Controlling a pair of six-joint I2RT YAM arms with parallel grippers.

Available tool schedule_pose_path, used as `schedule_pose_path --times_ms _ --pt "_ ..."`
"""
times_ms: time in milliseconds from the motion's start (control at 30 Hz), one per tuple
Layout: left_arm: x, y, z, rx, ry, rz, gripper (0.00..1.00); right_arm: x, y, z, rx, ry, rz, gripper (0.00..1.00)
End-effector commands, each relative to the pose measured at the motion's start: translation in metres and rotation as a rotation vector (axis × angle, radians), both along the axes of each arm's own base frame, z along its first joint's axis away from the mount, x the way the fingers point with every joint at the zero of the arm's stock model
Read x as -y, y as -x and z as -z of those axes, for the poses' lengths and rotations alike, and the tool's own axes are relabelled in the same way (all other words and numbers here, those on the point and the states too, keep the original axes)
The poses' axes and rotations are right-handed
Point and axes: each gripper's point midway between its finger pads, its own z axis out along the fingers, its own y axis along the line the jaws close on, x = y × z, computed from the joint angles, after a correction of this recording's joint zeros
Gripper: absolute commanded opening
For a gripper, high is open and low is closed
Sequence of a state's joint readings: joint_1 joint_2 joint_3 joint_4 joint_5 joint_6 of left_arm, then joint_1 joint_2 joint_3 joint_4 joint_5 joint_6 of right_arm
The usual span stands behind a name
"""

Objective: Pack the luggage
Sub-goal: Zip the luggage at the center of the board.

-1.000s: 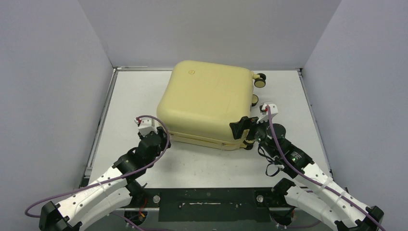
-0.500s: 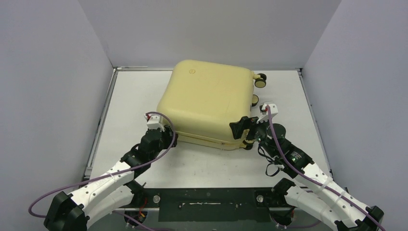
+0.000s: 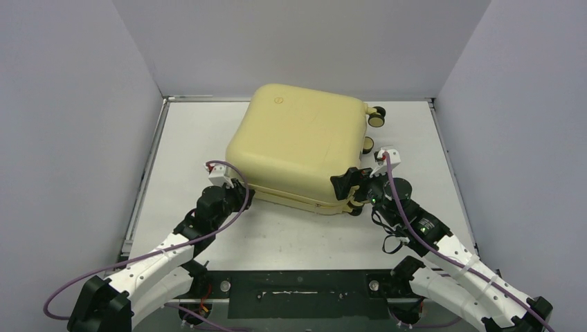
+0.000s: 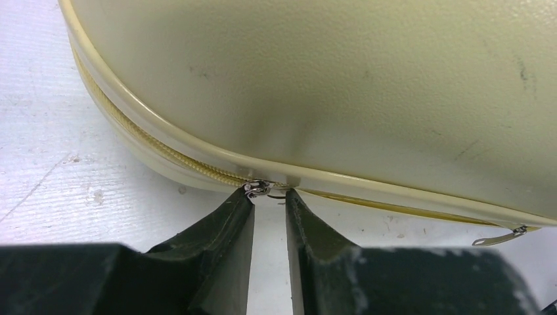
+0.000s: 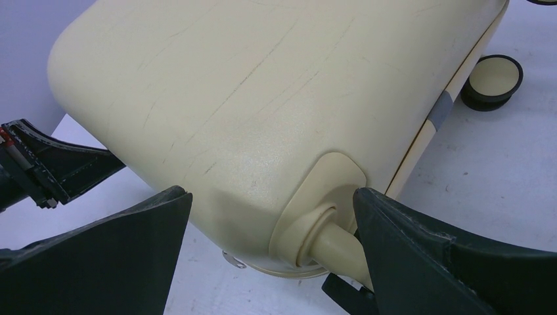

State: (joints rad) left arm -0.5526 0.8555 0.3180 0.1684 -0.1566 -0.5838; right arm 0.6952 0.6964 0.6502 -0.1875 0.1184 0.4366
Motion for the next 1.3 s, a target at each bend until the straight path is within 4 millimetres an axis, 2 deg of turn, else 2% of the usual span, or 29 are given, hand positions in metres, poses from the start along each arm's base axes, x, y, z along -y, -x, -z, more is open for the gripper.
schedule_pose_path --times_ms 0,167,233,400,633,900,1033,1267 --pt "0.007 -0.005 -0.017 0.065 0.045 0.022 0.2 -0.001 -0.001 -0.014 0.042 -0.025 -0.001 1.0" --pt "0.0 -0.005 -0.013 0.047 0.019 -0.007 0.09 -0.001 0.0 -0.014 0.043 -0.027 -0.001 1.0" --pt "-0.004 -0.005 -0.008 0.028 -0.001 -0.027 0.0 0.0 0.0 -0.014 0.042 -0.029 -0.002 1.0" --pt "-0.021 -0.005 0.002 -0.022 -0.062 -0.105 0.0 0.002 0.001 -0.015 0.042 -0.025 0.003 1.0" --pt "-0.045 0.001 0.001 -0.036 -0.097 -0.213 0.0 0.003 0.002 -0.015 0.047 -0.02 0.004 1.0" --pt "-0.057 0.004 0.0 -0.06 -0.14 -0.258 0.0 0.004 0.002 -0.013 0.049 -0.015 0.003 1.0" --pt "-0.072 0.0 -0.006 -0.058 -0.177 -0.334 0.0 0.004 0.003 -0.013 0.049 -0.016 0.004 1.0" --pt "-0.08 -0.016 -0.023 -0.045 -0.192 -0.386 0.0 0.004 0.003 -0.013 0.052 -0.019 0.0 1.0"
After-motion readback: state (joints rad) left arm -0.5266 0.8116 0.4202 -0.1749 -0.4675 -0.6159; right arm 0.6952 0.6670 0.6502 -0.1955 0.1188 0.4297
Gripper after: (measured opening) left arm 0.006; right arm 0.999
